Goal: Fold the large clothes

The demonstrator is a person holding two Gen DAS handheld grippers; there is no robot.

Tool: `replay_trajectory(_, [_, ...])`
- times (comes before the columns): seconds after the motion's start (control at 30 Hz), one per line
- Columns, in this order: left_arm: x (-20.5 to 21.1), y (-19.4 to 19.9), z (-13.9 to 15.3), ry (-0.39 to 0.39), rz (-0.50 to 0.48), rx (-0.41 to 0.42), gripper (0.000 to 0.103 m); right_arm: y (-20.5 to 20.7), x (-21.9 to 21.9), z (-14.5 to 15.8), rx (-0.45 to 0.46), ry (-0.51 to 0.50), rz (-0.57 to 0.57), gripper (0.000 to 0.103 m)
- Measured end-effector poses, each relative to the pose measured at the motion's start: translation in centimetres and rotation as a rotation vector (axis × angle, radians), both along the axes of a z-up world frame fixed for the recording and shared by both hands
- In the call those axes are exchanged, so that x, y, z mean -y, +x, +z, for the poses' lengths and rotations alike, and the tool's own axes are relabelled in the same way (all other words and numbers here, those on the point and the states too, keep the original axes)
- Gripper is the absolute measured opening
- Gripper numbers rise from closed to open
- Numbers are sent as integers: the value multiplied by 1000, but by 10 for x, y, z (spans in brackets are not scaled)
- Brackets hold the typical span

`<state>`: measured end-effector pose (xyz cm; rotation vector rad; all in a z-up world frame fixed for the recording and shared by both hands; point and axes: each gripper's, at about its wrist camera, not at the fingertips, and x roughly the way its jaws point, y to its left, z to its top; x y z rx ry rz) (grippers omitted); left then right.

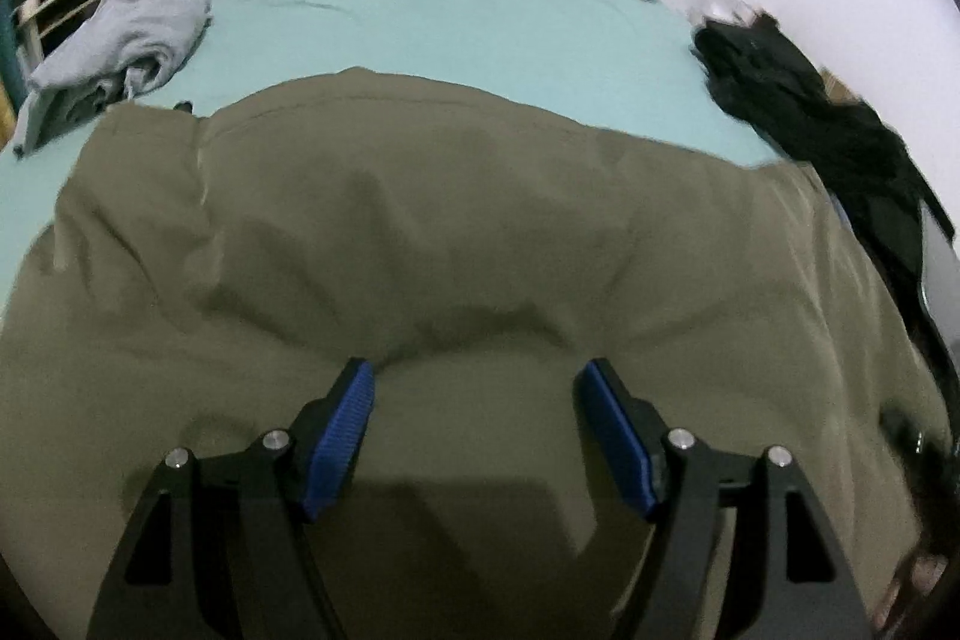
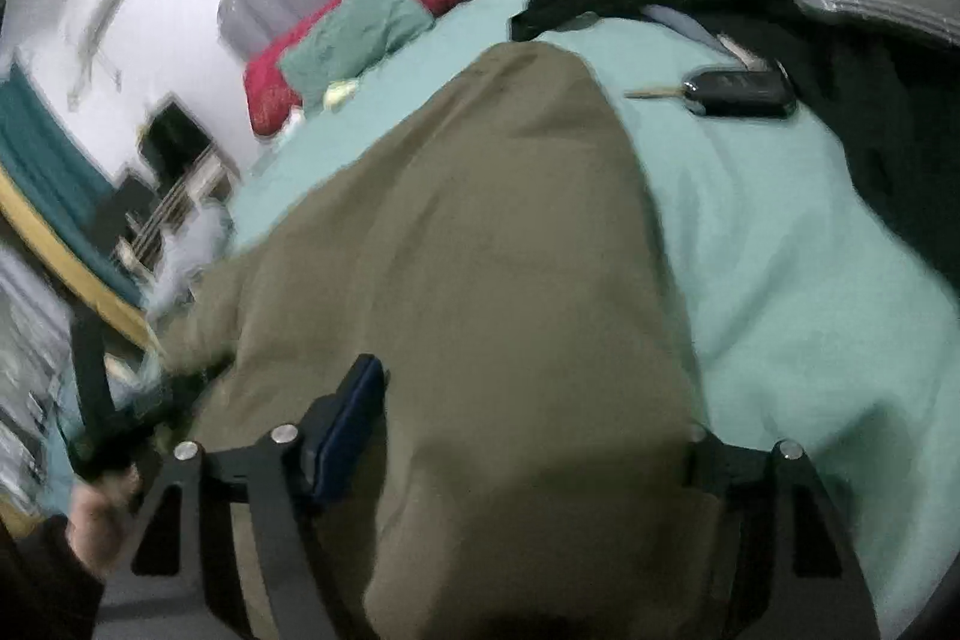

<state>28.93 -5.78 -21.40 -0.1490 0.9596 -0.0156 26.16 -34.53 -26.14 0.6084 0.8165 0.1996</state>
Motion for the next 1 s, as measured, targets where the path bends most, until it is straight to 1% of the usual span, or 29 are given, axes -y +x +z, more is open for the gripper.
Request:
replay_trajectory(0.07, [-2, -11, 6, 17, -16, 8, 71, 3, -5, 1, -9, -5, 13, 72])
replay_trajectory(0.13, [-4, -18, 6, 32, -24, 12, 71, 7, -14, 0, -3, 34, 75, 74])
replay_trajectory(0.17, [-6, -19, 2, 29, -26, 5, 71, 10, -19, 0, 0, 58, 110, 74])
replay_trajectory(0.27, [-7, -15, -8, 14, -22, -25, 72, 16, -27, -1, -1, 86, 173, 74])
replay_trajectory(0.33, [-4, -12, -9, 23, 1, -39, 72, 16, -21, -2, 6, 109, 168, 73])
replay_trajectory(0.37, [-3, -11, -8, 26, 11, -50, 72, 15, -19, -3, 11, 101, 148, 71])
replay_trajectory(0.4, [-2, -10, -8, 24, 18, -56, 72, 14, -17, -4, 17, 82, 131, 71])
replay_trajectory(0.47, [-2, -10, -5, -2, 26, -62, 72, 13, -17, -4, 26, 57, 105, 71])
replay_trajectory(0.5, [-1, -10, -5, -1, 21, -60, 72, 13, -20, -4, 29, 52, 92, 72])
replay_trajectory(0.53, [1, -11, -7, 13, 13, -52, 72, 12, -22, -4, 33, 68, 75, 72])
replay_trajectory(0.57, [4, -12, -9, 28, 7, -39, 72, 11, -20, -7, 48, 134, 52, 72])
replay_trajectory(0.63, [8, -15, -15, 47, 10, -16, 72, 12, -15, -10, 63, 222, 66, 71])
replay_trajectory(0.7, [12, -15, -17, 73, 18, -8, 72, 15, -14, -17, 42, 314, 83, 41])
replay_trajectory(0.73, [13, -14, -16, 73, 28, -19, 72, 15, -13, -23, 24, 393, 83, 28])
replay_trajectory(0.77, [12, -12, -15, 56, 46, -44, 72, 15, -14, -22, 27, 401, 75, 24])
replay_trajectory(0.8, [11, -9, -14, 51, 50, -63, 72, 16, -16, -17, 32, 380, 79, 23])
replay_trajectory(0.87, [11, -4, -12, 53, 40, -98, 72, 16, -21, -2, 60, 363, 91, 20])
replay_trajectory(1.0, [10, -3, -11, 58, 2, -100, 72, 10, -31, 33, 139, 341, 96, 18])
